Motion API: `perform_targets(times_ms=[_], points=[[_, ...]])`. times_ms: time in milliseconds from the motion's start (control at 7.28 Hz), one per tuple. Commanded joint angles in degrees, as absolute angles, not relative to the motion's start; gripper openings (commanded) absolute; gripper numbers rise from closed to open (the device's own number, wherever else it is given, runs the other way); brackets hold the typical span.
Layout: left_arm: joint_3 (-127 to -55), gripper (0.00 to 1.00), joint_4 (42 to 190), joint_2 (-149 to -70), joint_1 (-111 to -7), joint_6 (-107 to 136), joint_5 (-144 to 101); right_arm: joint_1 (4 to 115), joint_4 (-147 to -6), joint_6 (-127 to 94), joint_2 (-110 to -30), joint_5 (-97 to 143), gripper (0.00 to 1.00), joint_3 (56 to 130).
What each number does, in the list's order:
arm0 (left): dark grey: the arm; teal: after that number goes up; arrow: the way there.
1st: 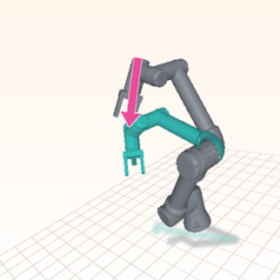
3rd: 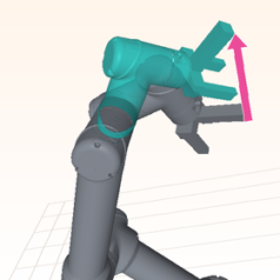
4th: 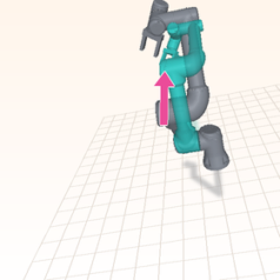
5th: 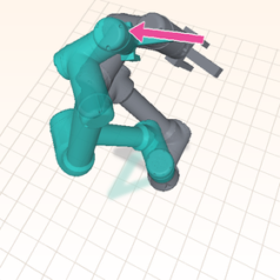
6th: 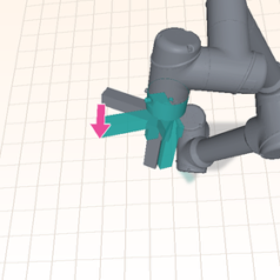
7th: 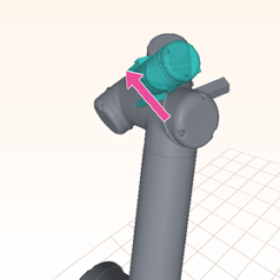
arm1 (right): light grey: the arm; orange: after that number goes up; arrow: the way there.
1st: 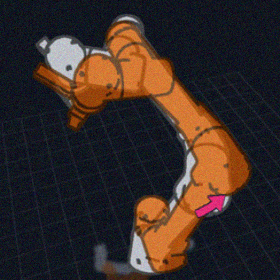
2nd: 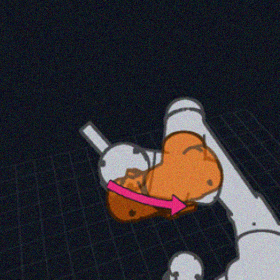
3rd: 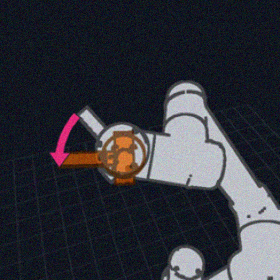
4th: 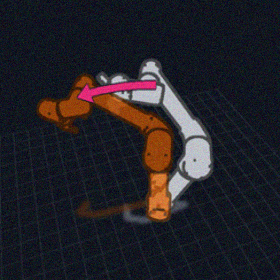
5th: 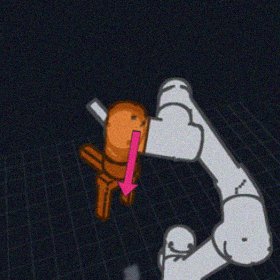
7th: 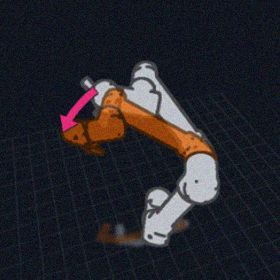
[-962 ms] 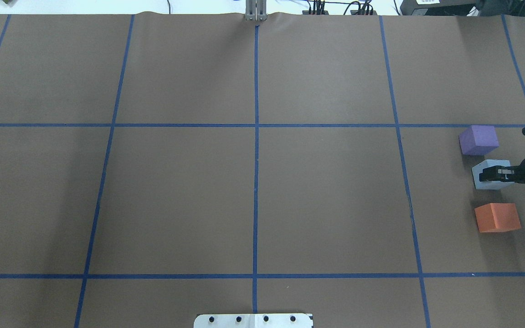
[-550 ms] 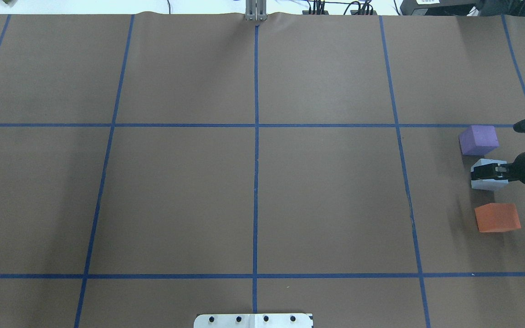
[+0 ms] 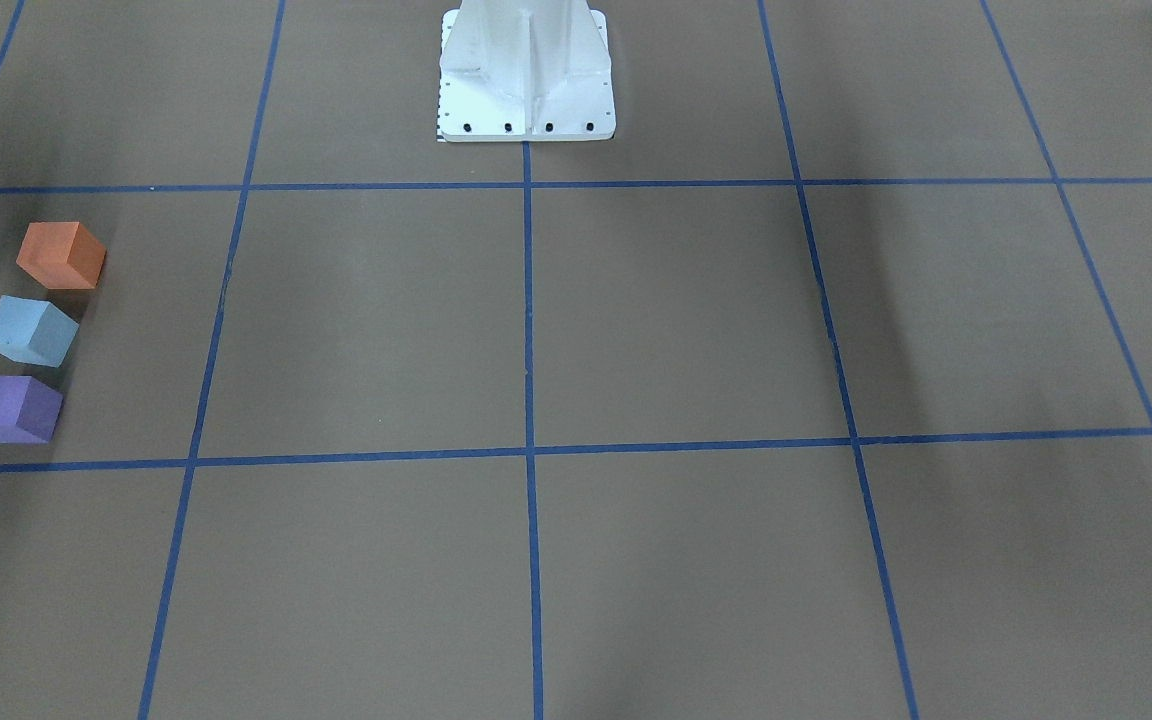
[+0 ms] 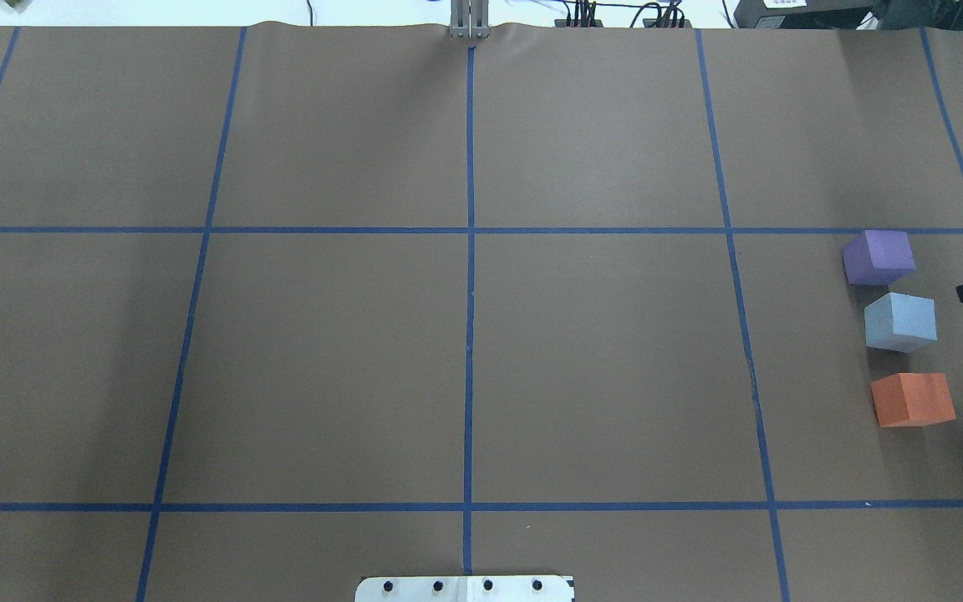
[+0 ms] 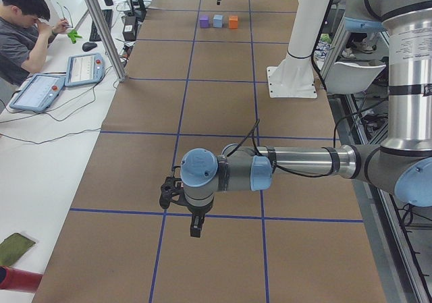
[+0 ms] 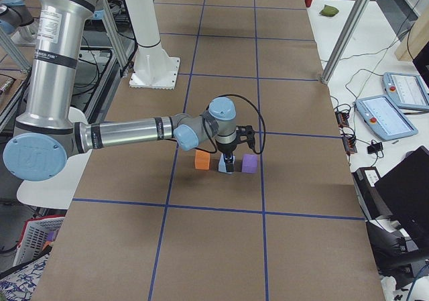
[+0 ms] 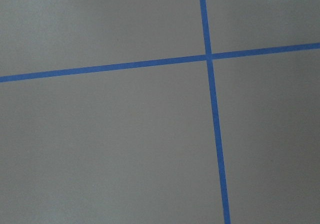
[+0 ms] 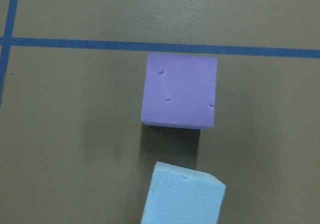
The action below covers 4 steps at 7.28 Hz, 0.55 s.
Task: Place blue block between orange and purple blocks
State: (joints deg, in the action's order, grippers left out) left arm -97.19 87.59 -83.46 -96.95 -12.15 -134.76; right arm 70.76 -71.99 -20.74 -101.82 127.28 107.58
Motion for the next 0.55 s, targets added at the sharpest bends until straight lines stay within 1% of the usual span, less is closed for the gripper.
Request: perform_targets(times_ms=[0,137,275,412], points=[[-97.21,1.00,87.63,-83.50,-96.94,-12.22,-135.35,81.17,-84.41,-2.71,-101.60,132.00,1.00,107.93],[-97.47,1.00,87.71,-83.41,-97.03,-12.22,-135.35,85.39,-90.90,3.54,-98.82,132.53,1.00,106.62],[-97.38,1.00,87.71,-83.41,-97.03,-12.48,-135.35,86.73,-93.92,6.74,-99.05,132.63,1.00,106.00],[-96.95,1.00,87.80,-83.93,-97.03,-11.96,-135.53,87.53,-93.95,6.07,-100.53,133.93,1.00,106.08]])
